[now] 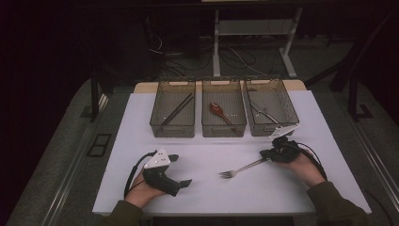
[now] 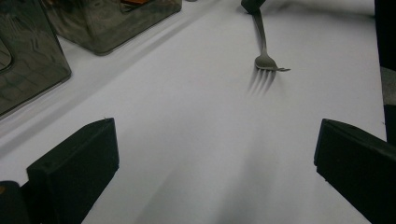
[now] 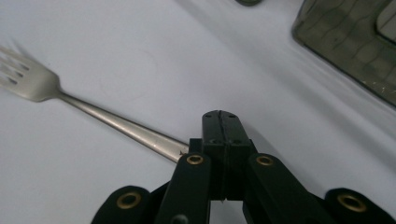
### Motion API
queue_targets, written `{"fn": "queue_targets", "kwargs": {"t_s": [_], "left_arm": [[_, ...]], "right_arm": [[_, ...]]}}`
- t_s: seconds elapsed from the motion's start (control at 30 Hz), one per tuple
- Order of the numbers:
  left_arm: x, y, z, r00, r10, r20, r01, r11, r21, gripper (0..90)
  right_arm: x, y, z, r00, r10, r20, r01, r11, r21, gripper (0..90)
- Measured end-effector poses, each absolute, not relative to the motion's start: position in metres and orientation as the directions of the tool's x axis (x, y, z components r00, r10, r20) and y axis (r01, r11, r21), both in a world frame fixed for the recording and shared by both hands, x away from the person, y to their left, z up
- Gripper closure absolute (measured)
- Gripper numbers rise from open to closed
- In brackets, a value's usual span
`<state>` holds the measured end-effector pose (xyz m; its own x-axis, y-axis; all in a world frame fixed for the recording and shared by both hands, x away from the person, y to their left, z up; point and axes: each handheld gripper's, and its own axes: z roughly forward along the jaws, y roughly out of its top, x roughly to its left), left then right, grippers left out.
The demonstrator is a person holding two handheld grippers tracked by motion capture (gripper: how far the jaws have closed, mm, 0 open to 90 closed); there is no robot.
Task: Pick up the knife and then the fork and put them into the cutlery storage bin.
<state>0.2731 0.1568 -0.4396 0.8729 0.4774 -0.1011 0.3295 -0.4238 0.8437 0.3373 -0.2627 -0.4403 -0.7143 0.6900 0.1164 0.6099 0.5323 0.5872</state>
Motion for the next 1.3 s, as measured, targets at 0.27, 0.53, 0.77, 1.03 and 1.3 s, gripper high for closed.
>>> {"fn": "queue_targets", "kwargs": {"t_s": [0.27, 0.53, 0.77, 1.03, 1.3], "left_arm": [[0.272, 0.157, -0.439, 0.875, 0.473, -0.103, 0.328, -0.423, 0.845, 0.0], [0.272, 0.156, -0.439, 0.876, 0.471, -0.102, 0.326, -0.424, 0.845, 0.0], [0.272, 0.156, -0.439, 0.876, 0.471, -0.102, 0.327, -0.424, 0.845, 0.0], [0.272, 0.156, -0.439, 0.876, 0.471, -0.103, 0.327, -0.425, 0.844, 0.0], [0.272, 0.155, -0.439, 0.875, 0.473, -0.103, 0.328, -0.424, 0.844, 0.0]], "right_arm": [[0.327, -0.263, -0.438, -0.733, 0.671, 0.111, 0.603, 0.565, 0.563, 89.0], [0.313, -0.266, -0.436, -0.75, 0.65, 0.126, 0.6, 0.588, 0.542, 89.0], [0.304, -0.267, -0.436, -0.768, 0.629, 0.124, 0.585, 0.609, 0.536, 89.0], [0.304, -0.271, -0.426, -0.769, 0.624, 0.141, 0.569, 0.567, 0.596, 61.6], [0.307, -0.263, -0.415, -0.801, 0.578, 0.157, 0.534, 0.568, 0.626, 39.0]]}}
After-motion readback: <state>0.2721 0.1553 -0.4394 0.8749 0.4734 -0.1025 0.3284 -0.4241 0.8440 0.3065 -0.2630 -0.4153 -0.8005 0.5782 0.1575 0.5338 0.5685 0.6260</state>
